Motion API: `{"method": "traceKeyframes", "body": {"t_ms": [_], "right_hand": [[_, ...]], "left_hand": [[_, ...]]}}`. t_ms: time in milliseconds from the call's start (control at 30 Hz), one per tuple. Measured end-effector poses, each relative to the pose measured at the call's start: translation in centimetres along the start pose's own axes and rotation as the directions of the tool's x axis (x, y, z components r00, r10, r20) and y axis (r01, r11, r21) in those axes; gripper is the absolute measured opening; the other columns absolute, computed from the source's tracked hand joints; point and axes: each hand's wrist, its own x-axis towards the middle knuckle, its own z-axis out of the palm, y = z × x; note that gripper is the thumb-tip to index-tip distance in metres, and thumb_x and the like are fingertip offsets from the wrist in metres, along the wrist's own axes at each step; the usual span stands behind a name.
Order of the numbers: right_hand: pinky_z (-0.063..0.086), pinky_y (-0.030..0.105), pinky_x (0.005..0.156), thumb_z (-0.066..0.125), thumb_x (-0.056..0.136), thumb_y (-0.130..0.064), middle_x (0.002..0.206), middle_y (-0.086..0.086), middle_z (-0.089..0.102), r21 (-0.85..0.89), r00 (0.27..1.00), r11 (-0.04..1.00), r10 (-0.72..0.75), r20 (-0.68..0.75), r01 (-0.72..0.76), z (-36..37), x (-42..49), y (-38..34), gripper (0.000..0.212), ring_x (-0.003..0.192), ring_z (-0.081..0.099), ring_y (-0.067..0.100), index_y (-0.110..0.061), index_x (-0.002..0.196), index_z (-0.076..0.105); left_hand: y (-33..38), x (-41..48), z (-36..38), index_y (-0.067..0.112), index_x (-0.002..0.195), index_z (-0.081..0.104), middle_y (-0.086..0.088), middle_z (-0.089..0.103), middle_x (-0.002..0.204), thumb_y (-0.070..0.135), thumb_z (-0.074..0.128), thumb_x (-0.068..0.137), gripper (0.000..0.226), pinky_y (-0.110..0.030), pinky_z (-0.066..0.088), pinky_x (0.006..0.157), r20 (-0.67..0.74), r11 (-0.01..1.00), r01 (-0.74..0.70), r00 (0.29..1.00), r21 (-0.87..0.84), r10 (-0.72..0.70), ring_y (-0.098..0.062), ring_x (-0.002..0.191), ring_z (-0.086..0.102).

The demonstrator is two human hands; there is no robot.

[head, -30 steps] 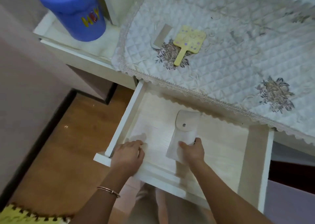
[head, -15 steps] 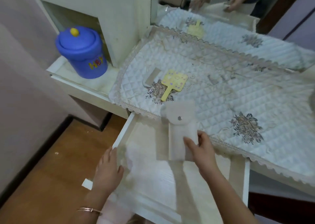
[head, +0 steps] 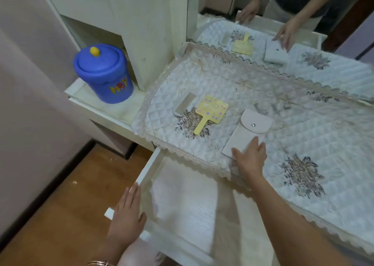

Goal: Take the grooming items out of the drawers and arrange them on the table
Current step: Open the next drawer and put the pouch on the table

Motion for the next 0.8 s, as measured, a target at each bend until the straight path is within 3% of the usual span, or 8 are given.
{"method": "traceKeyframes", "body": {"t_ms": [200, 300, 400, 500, 567, 600, 700, 800], "right_hand": [[0.015, 0.056, 0.111, 0.056, 0.084, -0.042, 0.154, 0.015, 0.010, -0.148, 0.997, 0.989, -0.009, 0.081, 0.021, -0.3, 2.0, -0.8, 0.079, 0.140, 0.009, 0.037, -0.014, 0.144, 0.011], [0.019, 0.053, 0.110, 0.057, 0.084, -0.036, 0.151, 0.015, 0.022, -0.090, 0.995, 0.993, -0.081, -0.050, 0.076, -0.3, 0.6, -0.4, 0.064, 0.137, 0.018, 0.035, -0.011, 0.138, 0.030], [0.033, 0.045, 0.101, 0.055, 0.085, -0.025, 0.129, 0.018, 0.052, 0.007, 0.941, 0.964, -0.259, -0.216, 0.267, -0.1, -4.1, 2.0, 0.043, 0.122, 0.042, 0.036, -0.005, 0.122, 0.053], [0.040, 0.032, 0.088, 0.060, 0.085, -0.013, 0.107, 0.012, 0.067, 0.017, 0.948, 0.948, -0.317, 0.017, 0.317, 0.7, -10.7, 6.3, 0.025, 0.103, 0.058, 0.029, -0.006, 0.108, 0.064], [0.039, 0.023, 0.084, 0.060, 0.086, -0.021, 0.103, 0.004, 0.070, -0.048, 0.946, 0.959, -0.267, 0.181, 0.280, 1.5, -15.3, 9.3, 0.021, 0.101, 0.060, 0.021, -0.012, 0.103, 0.068], [0.039, 0.020, 0.083, 0.059, 0.086, -0.033, 0.101, 0.002, 0.071, -0.058, 0.951, 0.966, -0.236, 0.202, 0.252, 1.7, -17.3, 10.6, 0.026, 0.099, 0.061, 0.018, -0.014, 0.100, 0.069], [0.043, 0.020, 0.084, 0.028, 0.067, -0.084, 0.100, -0.006, 0.070, -0.107, 0.957, 0.973, -0.175, 0.230, 0.204, 2.0, -21.6, 13.7, 0.084, 0.095, 0.059, 0.009, -0.019, 0.101, 0.069], [0.047, 0.029, 0.087, 0.013, 0.065, -0.087, 0.100, -0.003, 0.072, -0.165, 0.970, 0.970, -0.147, 0.194, 0.180, 2.1, -24.1, 16.0, 0.097, 0.095, 0.064, 0.017, -0.018, 0.102, 0.069]], "left_hand": [[1.0, 0.7, -0.3, 0.012, 0.143, -0.011, 0.002, -0.015, 0.155, 0.029, 0.041, 0.092, 0.075, -0.035, 0.002, 0.117, 0.004, 1.000, 0.021, 1.000, 0.004, -0.021, -0.019, 0.143, -0.012], [1.1, 0.5, -0.5, 0.013, 0.144, -0.009, -0.001, -0.016, 0.155, 0.031, 0.038, 0.093, 0.072, -0.038, 0.002, 0.117, 0.045, 0.999, 0.019, 0.999, 0.050, -0.022, -0.024, 0.143, -0.014], [0.8, -0.1, -0.3, 0.018, 0.145, 0.008, -0.001, -0.011, 0.156, 0.035, 0.035, 0.093, 0.061, -0.043, 0.006, 0.117, 0.077, 0.994, -0.009, 0.997, 0.105, 0.001, -0.028, 0.143, -0.015], [0.1, -1.2, 0.2, 0.019, 0.128, 0.048, -0.004, 0.034, 0.149, 0.056, 0.012, 0.089, 0.065, -0.043, 0.014, 0.115, 0.074, 0.989, -0.089, 0.994, 0.118, 0.081, -0.031, 0.144, 0.005], [-1.2, -1.7, 1.2, 0.020, 0.100, 0.067, 0.000, 0.066, 0.118, 0.060, 0.000, 0.089, 0.079, -0.041, 0.022, 0.113, 0.136, 0.955, -0.238, 0.967, 0.179, 0.215, -0.028, 0.134, 0.032], [-1.6, -2.0, 1.5, 0.023, 0.091, 0.070, 0.004, 0.072, 0.104, 0.059, 0.002, 0.090, 0.076, -0.038, 0.020, 0.112, 0.155, 0.932, -0.293, 0.952, 0.214, 0.264, -0.021, 0.125, 0.040], [-1.2, -2.5, 1.1, 0.028, 0.085, 0.068, 0.013, 0.072, 0.085, 0.060, 0.007, 0.090, 0.068, -0.037, 0.019, 0.101, 0.188, 0.908, -0.354, 0.930, 0.223, 0.316, -0.012, 0.099, 0.061], [-1.1, -2.6, 0.8, 0.026, 0.082, 0.068, 0.010, 0.072, 0.079, 0.064, 0.009, 0.089, 0.071, -0.036, 0.028, 0.090, 0.189, 0.872, -0.432, 0.899, 0.231, 0.395, -0.013, 0.080, 0.069]]}}
